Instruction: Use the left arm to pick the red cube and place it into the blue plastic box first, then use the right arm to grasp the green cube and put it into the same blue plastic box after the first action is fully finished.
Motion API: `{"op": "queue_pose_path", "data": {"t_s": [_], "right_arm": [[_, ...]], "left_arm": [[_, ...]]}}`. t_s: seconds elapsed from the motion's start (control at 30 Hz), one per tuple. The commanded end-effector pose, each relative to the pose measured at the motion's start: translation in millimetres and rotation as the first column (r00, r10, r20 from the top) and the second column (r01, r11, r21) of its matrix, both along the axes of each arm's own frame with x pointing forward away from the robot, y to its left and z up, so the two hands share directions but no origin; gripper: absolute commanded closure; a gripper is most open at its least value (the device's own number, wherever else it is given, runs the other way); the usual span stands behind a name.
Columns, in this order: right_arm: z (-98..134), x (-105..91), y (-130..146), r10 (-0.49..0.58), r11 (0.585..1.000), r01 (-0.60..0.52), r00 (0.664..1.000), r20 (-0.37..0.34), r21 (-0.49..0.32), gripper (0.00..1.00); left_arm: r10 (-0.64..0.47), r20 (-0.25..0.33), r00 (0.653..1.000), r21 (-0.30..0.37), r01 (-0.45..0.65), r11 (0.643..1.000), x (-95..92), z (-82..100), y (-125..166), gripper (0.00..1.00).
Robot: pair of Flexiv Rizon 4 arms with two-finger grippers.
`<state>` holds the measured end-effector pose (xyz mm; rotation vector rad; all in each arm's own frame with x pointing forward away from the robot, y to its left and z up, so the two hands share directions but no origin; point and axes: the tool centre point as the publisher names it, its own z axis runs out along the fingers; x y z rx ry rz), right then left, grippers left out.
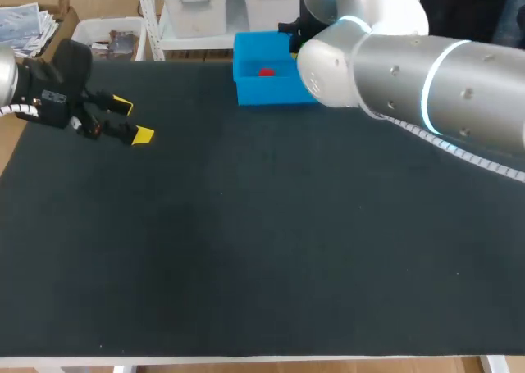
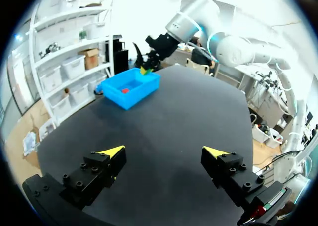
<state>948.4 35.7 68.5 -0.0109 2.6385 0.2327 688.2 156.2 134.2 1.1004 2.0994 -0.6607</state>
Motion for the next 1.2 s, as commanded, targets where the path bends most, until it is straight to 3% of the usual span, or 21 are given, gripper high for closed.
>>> {"op": "queue_pose_path", "data": {"t_s": [0.03, 0.3, 0.63, 0.73, 0.77, 0.8, 1.2], "right_arm": [[-8, 15.8, 5, 0.003, 1.0, -0.003, 0.999, -0.04, -0.006, 1.0], [-23, 21.8, 5, -0.001, 1.0, 0.0, 0.998, -0.068, -0.016, 1.0], [-22, 27.8, 4, 0.0, 1.0, -0.002, 0.997, -0.076, -0.024, 1.0], [-20, 28.9, 3, 0.001, 1.0, -0.004, 0.997, -0.077, -0.031, 0.51], [-19, 28.8, 3, 0.002, 0.999, -0.005, 0.997, -0.076, -0.033, 0.11], [-18, 28.6, 2, 0.003, 0.999, -0.006, 0.997, -0.075, -0.033, 0.0], [14, 11.6, 0, 0.012, 0.999, -0.014, 0.999, -0.052, -0.042, 0.0]], "left_arm": [[-0.002, 0.005, 1.0, -0.006, 0.002, 1.0, 0.0, -1.5, 1, 0.0], [-0.002, 0.005, 1.0, -0.006, 0.002, 1.0, 0.0, -1.5, 1, 0.0], [-0.002, 0.005, 1.0, -0.006, 0.002, 1.0, 0.0, -1.5, 1, 0.0], [-0.002, 0.005, 1.0, -0.006, 0.002, 1.0, 0.0, -1.5, 1, 0.0], [-0.002, 0.005, 1.0, -0.006, 0.002, 1.0, 0.0, -1.5, 1, 0.0], [-0.002, 0.005, 1.0, -0.006, 0.002, 1.0, 0.0, -1.5, 1, 0.0], [-0.002, 0.005, 1.0, -0.006, 0.002, 1.0, 0.0, -1.5, 1, 0.0]]}}
